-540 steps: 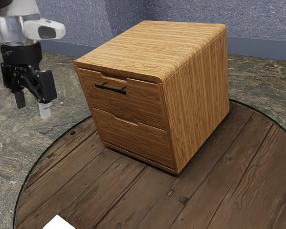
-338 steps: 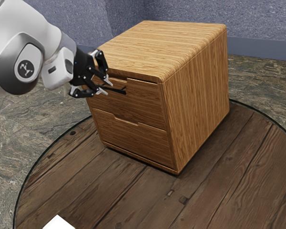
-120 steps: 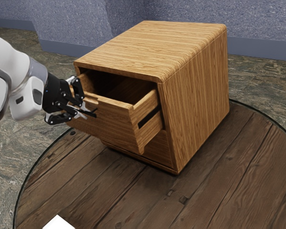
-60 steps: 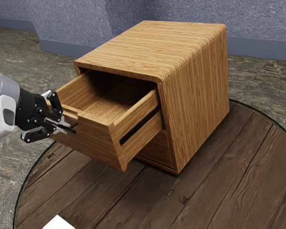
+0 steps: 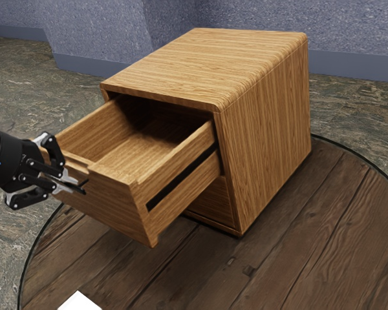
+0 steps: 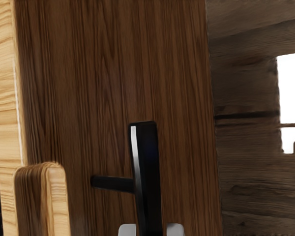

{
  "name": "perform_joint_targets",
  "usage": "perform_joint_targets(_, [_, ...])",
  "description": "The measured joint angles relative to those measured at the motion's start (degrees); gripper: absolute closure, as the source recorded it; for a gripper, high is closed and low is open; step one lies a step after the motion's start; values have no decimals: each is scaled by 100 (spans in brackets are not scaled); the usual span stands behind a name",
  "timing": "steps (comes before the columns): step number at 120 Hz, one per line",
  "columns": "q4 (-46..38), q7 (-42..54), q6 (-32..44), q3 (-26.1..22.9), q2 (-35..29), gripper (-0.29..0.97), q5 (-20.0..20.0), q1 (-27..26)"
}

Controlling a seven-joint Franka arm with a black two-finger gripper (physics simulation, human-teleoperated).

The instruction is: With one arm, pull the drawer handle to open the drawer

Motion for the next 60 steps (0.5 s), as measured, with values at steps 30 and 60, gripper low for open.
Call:
perform_joint_targets(30, [3, -60, -121, 87, -11, 69, 147, -1])
perform_joint_targets(60, [185, -129, -395, 226, -34, 61, 199, 0])
